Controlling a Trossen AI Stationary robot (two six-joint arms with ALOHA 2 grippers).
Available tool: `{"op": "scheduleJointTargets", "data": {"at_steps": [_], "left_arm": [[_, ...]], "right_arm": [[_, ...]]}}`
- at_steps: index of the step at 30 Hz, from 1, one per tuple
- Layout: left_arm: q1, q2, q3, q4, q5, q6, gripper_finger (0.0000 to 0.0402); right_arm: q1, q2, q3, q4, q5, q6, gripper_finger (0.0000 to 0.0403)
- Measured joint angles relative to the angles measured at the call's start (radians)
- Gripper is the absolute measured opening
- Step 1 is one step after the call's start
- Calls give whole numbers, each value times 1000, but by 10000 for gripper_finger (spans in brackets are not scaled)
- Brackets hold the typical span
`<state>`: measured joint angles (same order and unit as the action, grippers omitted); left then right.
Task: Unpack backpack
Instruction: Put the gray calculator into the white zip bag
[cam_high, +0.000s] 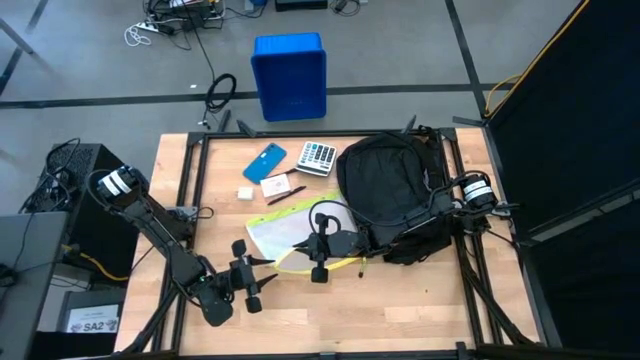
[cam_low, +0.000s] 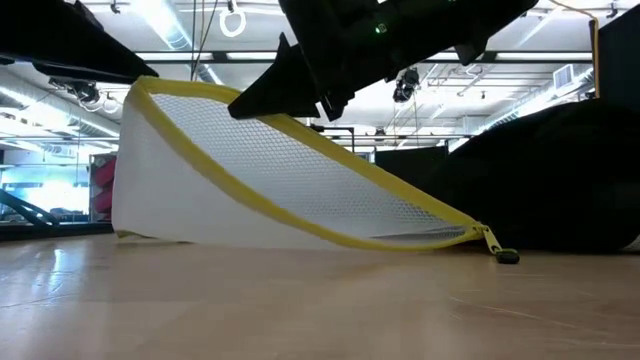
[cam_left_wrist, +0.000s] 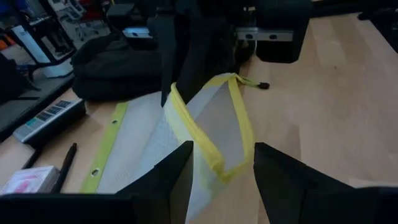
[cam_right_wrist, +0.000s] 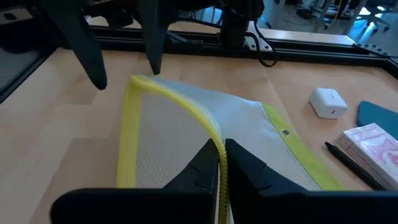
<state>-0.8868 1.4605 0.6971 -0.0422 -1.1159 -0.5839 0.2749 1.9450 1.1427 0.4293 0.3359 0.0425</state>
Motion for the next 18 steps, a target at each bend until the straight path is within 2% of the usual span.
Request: {"op": "scheduleJointTargets", "data": {"at_steps": [3,11,14,18], "left_arm": [[12,0,0,0,-29,4,139],[54,0,0,4,-21,-17,147],[75,0,0,-4,33,29,172],[102,-4,0,-5,88,85,235]], "right_arm": [[0,0,0,0,0,0,0],[0,0,0,3,-26,0,0],[0,-1,0,4,-26,0,0],[0,-1,0,3,-48,0,0]]}}
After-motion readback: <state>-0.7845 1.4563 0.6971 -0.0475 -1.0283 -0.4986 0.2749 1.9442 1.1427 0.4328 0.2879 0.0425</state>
